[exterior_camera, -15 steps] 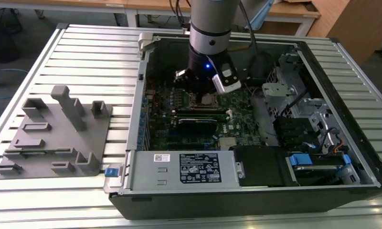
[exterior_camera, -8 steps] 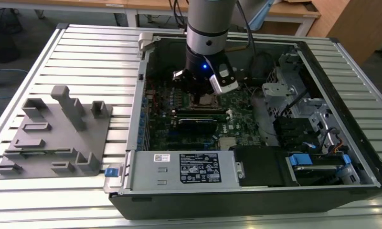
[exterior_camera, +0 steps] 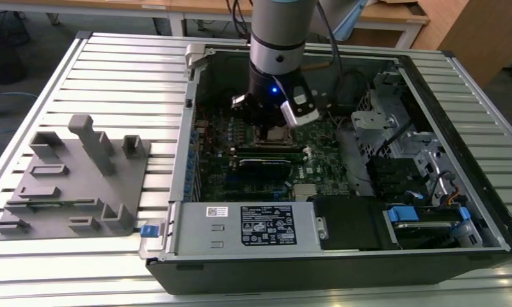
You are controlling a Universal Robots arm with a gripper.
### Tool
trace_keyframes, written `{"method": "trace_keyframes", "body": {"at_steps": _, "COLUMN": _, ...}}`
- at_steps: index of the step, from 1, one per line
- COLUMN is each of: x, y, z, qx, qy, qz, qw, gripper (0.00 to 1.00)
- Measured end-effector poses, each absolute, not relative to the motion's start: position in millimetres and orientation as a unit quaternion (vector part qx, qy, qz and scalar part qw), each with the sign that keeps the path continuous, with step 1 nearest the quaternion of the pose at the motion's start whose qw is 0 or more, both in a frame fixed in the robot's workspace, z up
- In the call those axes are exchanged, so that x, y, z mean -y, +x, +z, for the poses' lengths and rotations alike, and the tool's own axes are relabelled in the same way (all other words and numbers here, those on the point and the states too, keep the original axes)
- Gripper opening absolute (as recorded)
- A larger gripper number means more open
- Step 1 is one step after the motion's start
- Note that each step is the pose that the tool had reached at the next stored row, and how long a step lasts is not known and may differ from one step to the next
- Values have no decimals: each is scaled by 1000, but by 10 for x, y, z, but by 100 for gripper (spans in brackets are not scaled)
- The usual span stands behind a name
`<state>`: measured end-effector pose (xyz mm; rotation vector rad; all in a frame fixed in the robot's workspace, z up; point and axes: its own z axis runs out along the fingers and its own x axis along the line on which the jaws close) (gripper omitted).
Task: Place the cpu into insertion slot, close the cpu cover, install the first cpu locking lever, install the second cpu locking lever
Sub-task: 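Install the second cpu locking lever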
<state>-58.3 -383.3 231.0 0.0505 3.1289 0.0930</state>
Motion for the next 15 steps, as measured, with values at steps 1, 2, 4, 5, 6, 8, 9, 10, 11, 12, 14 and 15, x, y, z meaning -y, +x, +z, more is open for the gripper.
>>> {"method": "trace_keyframes", "body": {"at_steps": 1, "x": 3833, "y": -584, "z": 2296, "qx": -999, "qy": 16, "qz": 29, "qw": 5, "gripper": 11}}
{"method": "trace_keyframes", "body": {"at_steps": 2, "x": 3833, "y": -585, "z": 2281, "qx": -999, "qy": 16, "qz": 29, "qw": 5, "gripper": 11}}
{"method": "trace_keyframes", "body": {"at_steps": 4, "x": 3833, "y": -584, "z": 2259, "qx": -999, "qy": 16, "qz": 29, "qw": 5, "gripper": 11}}
{"method": "trace_keyframes", "body": {"at_steps": 5, "x": 3833, "y": -584, "z": 2253, "qx": -999, "qy": 16, "qz": 29, "qw": 5, "gripper": 11}}
{"method": "trace_keyframes", "body": {"at_steps": 6, "x": 3833, "y": -584, "z": 2249, "qx": -999, "qy": 16, "qz": 29, "qw": 5, "gripper": 11}}
{"method": "trace_keyframes", "body": {"at_steps": 8, "x": 3833, "y": -585, "z": 2244, "qx": -999, "qy": 16, "qz": 28, "qw": 5, "gripper": 11}}
{"method": "trace_keyframes", "body": {"at_steps": 9, "x": 3833, "y": -585, "z": 2244, "qx": -999, "qy": 16, "qz": 27, "qw": 5, "gripper": 11}}
{"method": "trace_keyframes", "body": {"at_steps": 10, "x": 3834, "y": -585, "z": 2244, "qx": -999, "qy": 16, "qz": 27, "qw": 5, "gripper": 11}}
{"method": "trace_keyframes", "body": {"at_steps": 11, "x": 3834, "y": -585, "z": 2244, "qx": -999, "qy": 16, "qz": 27, "qw": 5, "gripper": 11}}
{"method": "trace_keyframes", "body": {"at_steps": 12, "x": 3833, "y": -585, "z": 2243, "qx": -999, "qy": 16, "qz": 27, "qw": 5, "gripper": 11}}
{"method": "trace_keyframes", "body": {"at_steps": 14, "x": 3833, "y": -585, "z": 2243, "qx": -1000, "qy": 16, "qz": 26, "qw": 5, "gripper": 11}}
{"method": "trace_keyframes", "body": {"at_steps": 15, "x": 3833, "y": -585, "z": 2243, "qx": -1000, "qy": 16, "qz": 26, "qw": 5, "gripper": 11}}
